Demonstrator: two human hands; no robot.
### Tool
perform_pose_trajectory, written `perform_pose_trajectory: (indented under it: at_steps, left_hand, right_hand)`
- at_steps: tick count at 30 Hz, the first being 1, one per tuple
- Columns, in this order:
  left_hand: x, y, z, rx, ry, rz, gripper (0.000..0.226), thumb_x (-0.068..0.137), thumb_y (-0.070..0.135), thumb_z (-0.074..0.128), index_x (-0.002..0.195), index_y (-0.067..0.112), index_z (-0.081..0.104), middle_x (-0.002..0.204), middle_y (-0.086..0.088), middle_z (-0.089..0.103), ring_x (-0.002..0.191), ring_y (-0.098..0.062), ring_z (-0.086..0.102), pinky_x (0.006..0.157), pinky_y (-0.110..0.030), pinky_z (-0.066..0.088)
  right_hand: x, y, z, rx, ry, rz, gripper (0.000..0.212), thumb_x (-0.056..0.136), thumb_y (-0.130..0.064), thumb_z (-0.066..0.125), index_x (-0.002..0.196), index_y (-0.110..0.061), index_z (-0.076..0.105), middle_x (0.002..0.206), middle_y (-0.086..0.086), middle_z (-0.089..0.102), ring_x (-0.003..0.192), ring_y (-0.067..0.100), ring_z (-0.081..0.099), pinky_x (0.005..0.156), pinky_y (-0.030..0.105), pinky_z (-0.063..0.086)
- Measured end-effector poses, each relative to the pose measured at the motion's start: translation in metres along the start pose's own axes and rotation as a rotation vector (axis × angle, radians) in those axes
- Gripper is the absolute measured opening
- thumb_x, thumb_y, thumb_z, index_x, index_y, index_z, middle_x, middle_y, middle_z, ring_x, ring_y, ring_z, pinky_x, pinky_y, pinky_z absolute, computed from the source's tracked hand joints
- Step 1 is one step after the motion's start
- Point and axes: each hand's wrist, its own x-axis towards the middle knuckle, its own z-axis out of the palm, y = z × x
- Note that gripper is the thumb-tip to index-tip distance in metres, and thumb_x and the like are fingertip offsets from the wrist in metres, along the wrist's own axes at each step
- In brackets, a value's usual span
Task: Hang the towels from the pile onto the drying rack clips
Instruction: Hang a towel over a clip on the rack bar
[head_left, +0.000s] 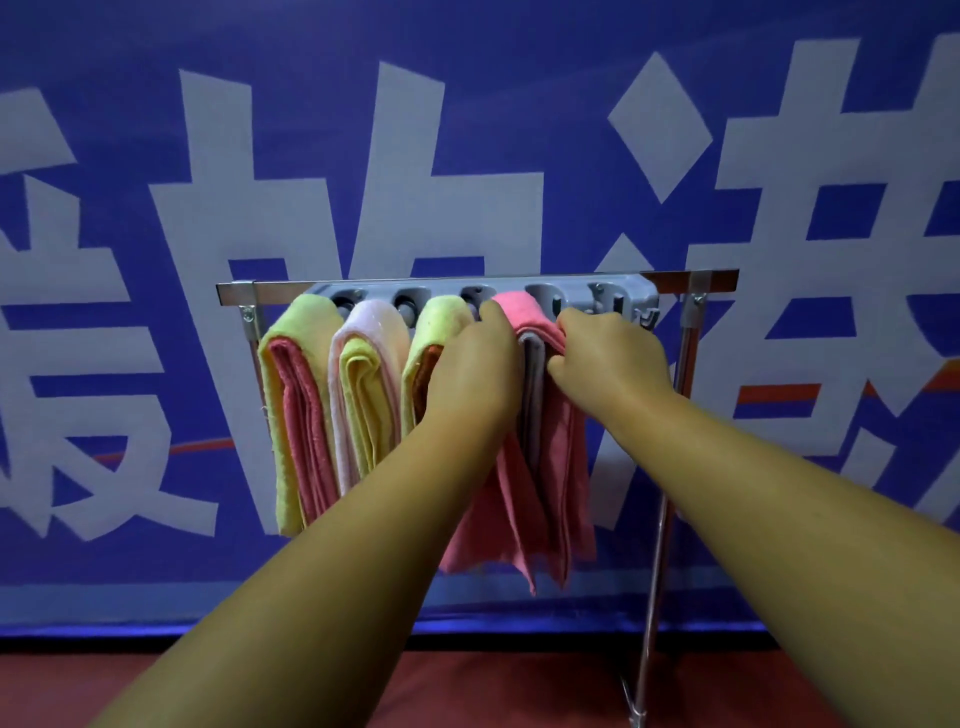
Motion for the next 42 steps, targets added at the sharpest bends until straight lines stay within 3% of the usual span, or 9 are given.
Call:
perform_pose_trajectory:
  at_steps: [8,11,15,21,26,30,35,38,42]
  left_hand:
    - [-0.048,-0.028,0.061,-0.346,-0.107,-0.154,0.042,0.077,0.026,0.050,0.113,0.008,0.063,0.103,-0.018,0.075,0.098,-0.042,0.071,0.082,-0.045,0.059]
    - [-0.059,-0.037,0.083,-0.382,-0.140,-0.180,0.038,0.083,0.016,0.057,0.119,0.006,0.067,0.108,-0.018,0.076,0.105,-0.042,0.071,0.088,-0.044,0.059]
    - [-0.065,-0.048,0.106,-0.327,-0.155,-0.154,0.033,0.087,0.009,0.060,0.120,0.007,0.065,0.107,-0.020,0.073,0.104,-0.045,0.069,0.083,-0.041,0.057]
    - [-0.071,-0.074,0.126,-0.035,-0.159,-0.237,0.058,0.092,0.016,0.059,0.147,0.010,0.040,0.118,-0.019,0.067,0.103,-0.045,0.068,0.075,-0.045,0.049]
    - [-0.070,-0.085,0.139,-0.076,-0.139,-0.279,0.050,0.093,0.020,0.060,0.139,0.004,0.048,0.105,-0.021,0.071,0.091,-0.047,0.068,0.068,-0.042,0.047]
    - [-0.067,-0.092,0.140,-0.006,-0.148,-0.256,0.057,0.091,0.020,0.064,0.143,0.003,0.047,0.104,-0.019,0.069,0.088,-0.044,0.068,0.068,-0.041,0.047]
    - [-0.063,-0.099,0.151,-0.029,-0.249,-0.338,0.048,0.078,0.022,0.064,0.121,0.001,0.065,0.083,-0.009,0.062,0.073,-0.035,0.060,0.064,-0.038,0.052]
    - [-0.061,-0.107,0.164,-0.148,-0.294,-0.367,0.054,0.068,0.029,0.054,0.111,0.000,0.070,0.074,-0.009,0.067,0.067,-0.033,0.068,0.062,-0.036,0.060]
    - [-0.060,-0.122,0.174,-0.111,-0.272,-0.327,0.050,0.080,0.030,0.060,0.120,0.001,0.068,0.091,-0.018,0.073,0.083,-0.038,0.071,0.073,-0.035,0.059]
  right_hand:
    - [-0.044,0.007,0.058,0.206,-0.152,0.188,0.028,0.089,-0.047,0.064,0.107,-0.025,0.064,0.085,0.001,0.064,0.076,0.031,0.058,0.063,0.035,0.047]
    - [-0.055,0.013,0.081,0.254,-0.227,0.255,0.030,0.089,-0.047,0.065,0.108,-0.023,0.070,0.083,0.001,0.064,0.075,0.031,0.062,0.066,0.037,0.054]
    - [-0.066,0.022,0.105,0.276,-0.273,0.272,0.026,0.091,-0.037,0.065,0.114,-0.026,0.067,0.087,0.002,0.066,0.077,0.032,0.064,0.066,0.038,0.057]
    - [-0.071,0.044,0.132,0.230,-0.258,0.295,0.020,0.096,-0.026,0.062,0.114,-0.019,0.066,0.083,0.004,0.062,0.074,0.034,0.061,0.061,0.033,0.049]
    - [-0.073,0.046,0.144,0.164,-0.278,0.346,0.021,0.099,-0.030,0.060,0.110,-0.016,0.071,0.082,0.006,0.067,0.065,0.031,0.063,0.056,0.031,0.050]
    - [-0.074,0.041,0.150,0.146,-0.314,0.368,0.025,0.098,-0.035,0.061,0.103,-0.013,0.073,0.091,0.010,0.069,0.077,0.037,0.065,0.064,0.036,0.052]
    - [-0.080,0.033,0.156,0.213,-0.356,0.373,0.022,0.096,-0.036,0.060,0.083,-0.019,0.061,0.075,0.000,0.061,0.061,0.020,0.055,0.053,0.029,0.040]
    - [-0.086,0.028,0.161,0.298,-0.377,0.353,0.018,0.094,-0.042,0.059,0.097,-0.025,0.062,0.078,-0.004,0.063,0.065,0.019,0.059,0.057,0.031,0.047]
    - [-0.090,0.024,0.168,0.403,-0.459,0.352,0.020,0.093,-0.040,0.060,0.110,-0.028,0.059,0.082,-0.006,0.061,0.073,0.022,0.063,0.065,0.034,0.054]
